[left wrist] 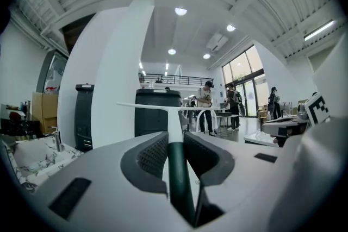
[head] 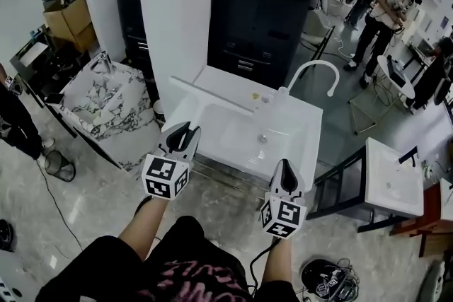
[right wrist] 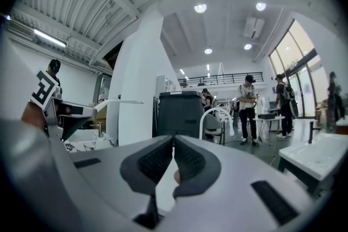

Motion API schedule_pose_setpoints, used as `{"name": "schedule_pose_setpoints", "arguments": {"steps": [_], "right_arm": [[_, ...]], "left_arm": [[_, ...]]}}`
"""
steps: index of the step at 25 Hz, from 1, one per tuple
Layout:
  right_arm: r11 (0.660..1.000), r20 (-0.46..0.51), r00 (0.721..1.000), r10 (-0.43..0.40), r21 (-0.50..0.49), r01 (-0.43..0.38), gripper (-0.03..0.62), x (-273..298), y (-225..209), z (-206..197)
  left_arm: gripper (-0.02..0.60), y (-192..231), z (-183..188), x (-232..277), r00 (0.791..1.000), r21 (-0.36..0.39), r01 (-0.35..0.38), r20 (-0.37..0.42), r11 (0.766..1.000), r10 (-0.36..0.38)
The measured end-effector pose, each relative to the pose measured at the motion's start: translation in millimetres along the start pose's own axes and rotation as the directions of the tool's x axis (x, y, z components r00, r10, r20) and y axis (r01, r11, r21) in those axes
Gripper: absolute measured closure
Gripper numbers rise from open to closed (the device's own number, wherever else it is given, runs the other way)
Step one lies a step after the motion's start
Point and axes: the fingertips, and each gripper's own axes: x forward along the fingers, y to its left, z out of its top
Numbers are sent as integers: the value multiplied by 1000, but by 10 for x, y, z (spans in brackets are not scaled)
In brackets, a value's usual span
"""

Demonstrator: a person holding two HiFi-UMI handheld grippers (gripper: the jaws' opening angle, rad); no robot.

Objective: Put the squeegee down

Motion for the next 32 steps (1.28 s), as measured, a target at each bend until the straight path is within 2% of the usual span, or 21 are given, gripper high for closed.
{"name": "schedule_pose_setpoints", "arguments": {"steps": [4,9,14,19,23,32], "right_arm": [[1000,2,1000,29,-12,-29,571,-55,54,12],[1000,22,1000,-9,-2,9,571,-105,17,21],[1000,29,999,-25,5,24,571,-111,-14,-13],[999,30,999,-36,9,35,571,-114,-46,19],[998,37,999,-35,46,34,571,-78,-33,54],[997,6,999,-37,62,37,571,66,-26,-53]], "left_arm": [[485,-23,-36,-75,1000,-1,-7,-11,1000,7],[485,-15,-18,-136,1000,8,-13,-9,1000,13],[485,23,-53,-122,1000,-23,-21,-6,1000,20],[485,-57,17,-82,1000,15,-2,2,1000,1],[485,-62,45,-37,1000,8,1,10,1000,-1],[485,41,-106,82,1000,-27,-7,-15,1000,7]]}}
